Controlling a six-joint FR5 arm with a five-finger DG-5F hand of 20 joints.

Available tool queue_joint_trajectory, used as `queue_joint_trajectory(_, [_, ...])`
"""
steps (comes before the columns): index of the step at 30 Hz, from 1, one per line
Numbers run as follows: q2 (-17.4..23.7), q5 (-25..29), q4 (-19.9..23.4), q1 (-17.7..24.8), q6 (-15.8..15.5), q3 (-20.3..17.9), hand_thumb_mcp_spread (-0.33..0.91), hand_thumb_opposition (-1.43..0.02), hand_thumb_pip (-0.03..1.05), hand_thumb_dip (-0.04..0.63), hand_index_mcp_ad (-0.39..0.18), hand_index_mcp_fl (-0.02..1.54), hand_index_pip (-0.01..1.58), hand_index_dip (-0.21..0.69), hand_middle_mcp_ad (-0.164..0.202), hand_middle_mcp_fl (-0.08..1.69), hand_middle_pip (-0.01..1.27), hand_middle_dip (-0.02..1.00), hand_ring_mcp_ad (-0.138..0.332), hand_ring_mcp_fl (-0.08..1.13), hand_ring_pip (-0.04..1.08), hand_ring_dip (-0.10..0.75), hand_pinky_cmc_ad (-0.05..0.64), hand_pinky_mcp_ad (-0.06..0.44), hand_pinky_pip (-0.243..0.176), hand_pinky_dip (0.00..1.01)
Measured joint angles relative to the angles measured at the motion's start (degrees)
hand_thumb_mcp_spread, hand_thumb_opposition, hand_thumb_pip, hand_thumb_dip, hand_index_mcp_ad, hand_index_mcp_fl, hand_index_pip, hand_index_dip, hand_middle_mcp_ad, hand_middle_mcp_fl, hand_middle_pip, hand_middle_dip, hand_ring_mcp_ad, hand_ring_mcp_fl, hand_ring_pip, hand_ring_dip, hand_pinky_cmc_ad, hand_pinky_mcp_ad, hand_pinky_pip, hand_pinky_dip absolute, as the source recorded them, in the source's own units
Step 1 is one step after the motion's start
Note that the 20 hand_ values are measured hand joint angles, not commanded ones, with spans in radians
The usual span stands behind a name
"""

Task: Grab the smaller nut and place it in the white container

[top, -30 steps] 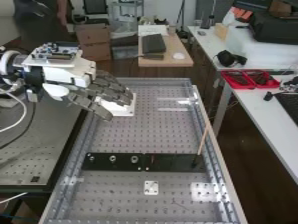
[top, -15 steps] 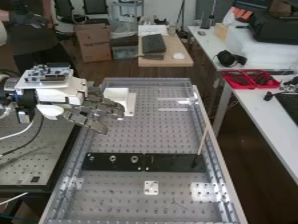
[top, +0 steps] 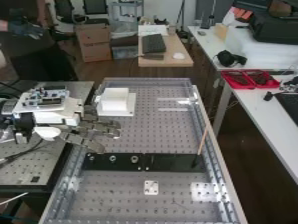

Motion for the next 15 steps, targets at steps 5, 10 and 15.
queue_joint_trajectory(5, [-1.7,-0.3,2.5,-1.1,-1.4,-0.6,0.38,-0.84,0.7,0.194,-0.117,0.01,1.51,0.051,0.075,0.09,0.13,0.22,0.164,0.0,0.13,0.087,0.394,0.328,-0.101,0.56])
queue_joint_trajectory(10, [-3.2,-1.1,6.2,-2.0,-2.1,-1.6,0.38,-0.84,0.7,0.211,-0.117,0.01,1.56,0.079,0.073,0.06,0.13,0.22,0.164,0.0,0.13,0.087,0.394,0.326,-0.101,0.56])
queue_joint_trajectory(15, [-4.8,-2.4,8.0,-2.9,-2.5,-1.7,0.38,-0.84,0.7,0.211,-0.119,0.02,1.56,0.079,0.07,0.07,0.13,0.22,0.164,0.0,0.14,0.087,0.394,0.328,-0.101,0.54])
